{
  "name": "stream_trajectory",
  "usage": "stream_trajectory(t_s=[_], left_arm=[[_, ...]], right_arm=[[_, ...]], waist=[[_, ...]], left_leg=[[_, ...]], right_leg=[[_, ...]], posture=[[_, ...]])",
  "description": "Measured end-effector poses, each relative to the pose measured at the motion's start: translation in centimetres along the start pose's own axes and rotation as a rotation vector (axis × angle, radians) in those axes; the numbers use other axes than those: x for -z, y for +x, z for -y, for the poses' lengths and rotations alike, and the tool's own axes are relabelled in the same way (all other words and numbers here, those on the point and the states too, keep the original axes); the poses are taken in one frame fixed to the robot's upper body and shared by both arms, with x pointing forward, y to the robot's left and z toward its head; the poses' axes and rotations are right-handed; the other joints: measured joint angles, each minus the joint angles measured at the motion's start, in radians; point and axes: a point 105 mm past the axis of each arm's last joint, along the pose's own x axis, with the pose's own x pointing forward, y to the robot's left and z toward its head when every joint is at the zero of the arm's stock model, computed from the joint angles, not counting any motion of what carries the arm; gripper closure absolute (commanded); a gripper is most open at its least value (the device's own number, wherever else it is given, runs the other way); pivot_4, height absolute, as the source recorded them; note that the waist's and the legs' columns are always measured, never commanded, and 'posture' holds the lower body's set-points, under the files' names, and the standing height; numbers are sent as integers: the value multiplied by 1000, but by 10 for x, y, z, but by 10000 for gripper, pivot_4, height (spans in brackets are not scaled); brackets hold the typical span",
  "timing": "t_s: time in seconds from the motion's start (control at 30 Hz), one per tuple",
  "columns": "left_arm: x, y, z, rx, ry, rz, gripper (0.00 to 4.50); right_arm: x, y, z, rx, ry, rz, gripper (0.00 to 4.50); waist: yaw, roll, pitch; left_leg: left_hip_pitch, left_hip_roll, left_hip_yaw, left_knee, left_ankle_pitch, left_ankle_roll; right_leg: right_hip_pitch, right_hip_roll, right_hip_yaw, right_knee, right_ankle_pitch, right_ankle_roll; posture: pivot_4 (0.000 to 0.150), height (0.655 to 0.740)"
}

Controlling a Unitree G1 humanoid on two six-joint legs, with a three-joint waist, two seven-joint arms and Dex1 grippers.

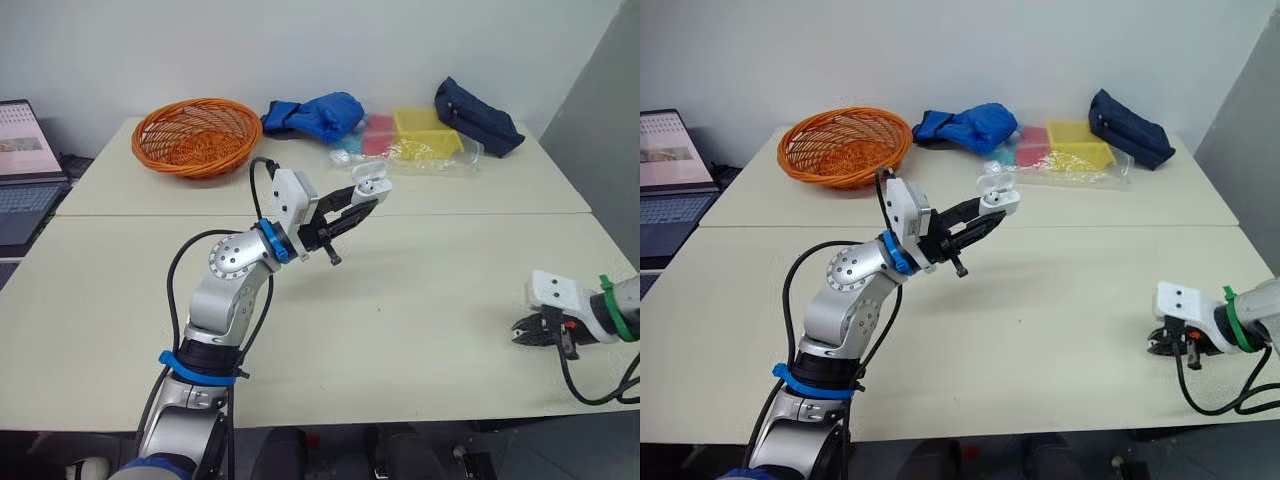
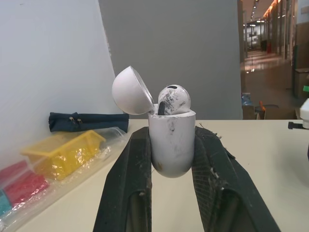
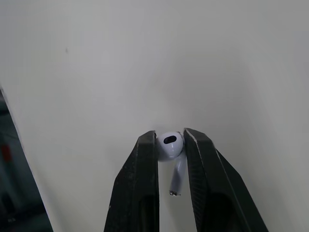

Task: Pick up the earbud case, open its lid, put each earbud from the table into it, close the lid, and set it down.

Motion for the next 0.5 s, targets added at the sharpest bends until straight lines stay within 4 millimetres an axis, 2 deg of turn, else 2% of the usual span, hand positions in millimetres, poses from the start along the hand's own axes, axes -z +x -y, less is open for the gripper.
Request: stream_trajectory(t_s=[0.1, 0.27, 0.5], left_arm=[[0, 0, 0, -3, 1, -1, 37489], [1, -2, 0, -9, 0, -6, 37489], [-2, -2, 0, -18, 7, 2, 37489]], right_arm=[[13, 4, 2, 8, -44, -59, 40815], [20, 2, 12, 38, -90, -92, 40815], [25, 2, 19, 76, -89, -98, 16612]], waist=[[-2, 0, 0], [-2, 0, 0], [-2, -1, 0]], left_leg=[[0, 0, 1, 0, 0, 0], [0, 0, 1, 0, 0, 0], [5, -1, 0, 1, 0, 0]], right_leg=[[0, 0, 1, 0, 0, 0], [0, 0, 1, -1, 0, 0], [6, -1, 0, -1, 0, 0]], posture=[[1500, 7400], [1500, 7400], [1500, 7400]])
